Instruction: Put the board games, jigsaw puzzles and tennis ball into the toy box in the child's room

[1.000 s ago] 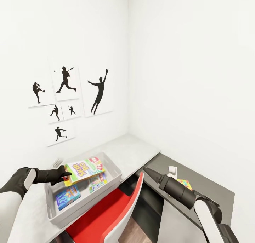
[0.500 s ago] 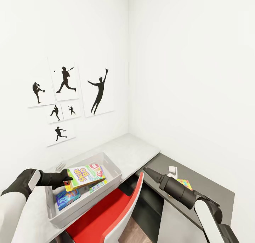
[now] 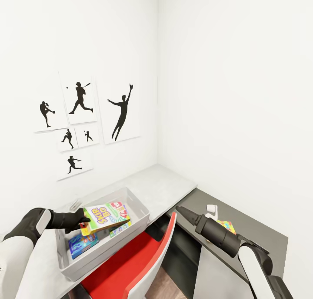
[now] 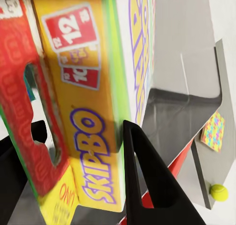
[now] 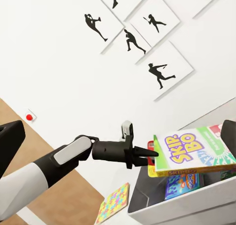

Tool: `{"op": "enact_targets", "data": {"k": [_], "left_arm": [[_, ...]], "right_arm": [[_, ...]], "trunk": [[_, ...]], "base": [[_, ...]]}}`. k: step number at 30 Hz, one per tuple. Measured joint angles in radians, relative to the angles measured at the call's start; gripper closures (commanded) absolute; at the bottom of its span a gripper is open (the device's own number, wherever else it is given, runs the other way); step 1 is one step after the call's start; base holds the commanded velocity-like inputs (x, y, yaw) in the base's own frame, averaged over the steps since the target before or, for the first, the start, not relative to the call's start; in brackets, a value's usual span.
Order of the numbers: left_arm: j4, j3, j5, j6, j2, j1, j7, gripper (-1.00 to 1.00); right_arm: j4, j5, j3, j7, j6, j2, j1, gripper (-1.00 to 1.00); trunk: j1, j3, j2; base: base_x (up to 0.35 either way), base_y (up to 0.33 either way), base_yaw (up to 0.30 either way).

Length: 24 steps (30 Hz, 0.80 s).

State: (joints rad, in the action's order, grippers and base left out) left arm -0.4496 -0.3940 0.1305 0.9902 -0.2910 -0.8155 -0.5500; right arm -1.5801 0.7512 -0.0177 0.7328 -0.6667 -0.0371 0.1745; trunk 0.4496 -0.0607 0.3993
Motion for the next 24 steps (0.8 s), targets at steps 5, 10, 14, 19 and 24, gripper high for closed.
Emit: {"op": "enact_targets", "data": {"k": [5,10,14,19,24], "left_arm": [[0.000,0.000,-0.002,-0.001,0.005,0.000,0.000,1.00],[0.000,0.000,-0.008,-0.003,0.005,0.000,0.000,-1.00],[0.000,0.000,-0.008,-0.003,0.005,0.000,0.000,-1.00],[0.000,0.000,-0.007,-0.003,0.005,0.000,-0.002,-1.00],[0.000,-0.001,-0.006,-0.006,0.004,0.000,-0.004,-1.00]], "right_arm": [[0.000,0.000,0.000,0.000,0.000,0.000,0.000,-1.00],[0.000,-0.001,0.000,0.000,0.000,0.001,0.000,-1.00],[0.000,-0.001,0.000,0.000,0.000,0.002,0.000,-1.00],[0.000,-0.002,0.000,0.000,0.000,0.002,0.000,-1.00],[0.000,-0.002,0.000,0.000,0.000,0.004,0.000,-1.00]], "trunk": [[0.000,0.000,0.000],[0.000,0.000,0.000],[0.000,0.000,0.000],[0.000,0.000,0.000],[0.000,0.000,0.000]], "base": [[0.000,0.000,0.000],[0.000,0.000,0.000],[0.000,0.000,0.000],[0.000,0.000,0.000],[0.000,0.000,0.000]]}}
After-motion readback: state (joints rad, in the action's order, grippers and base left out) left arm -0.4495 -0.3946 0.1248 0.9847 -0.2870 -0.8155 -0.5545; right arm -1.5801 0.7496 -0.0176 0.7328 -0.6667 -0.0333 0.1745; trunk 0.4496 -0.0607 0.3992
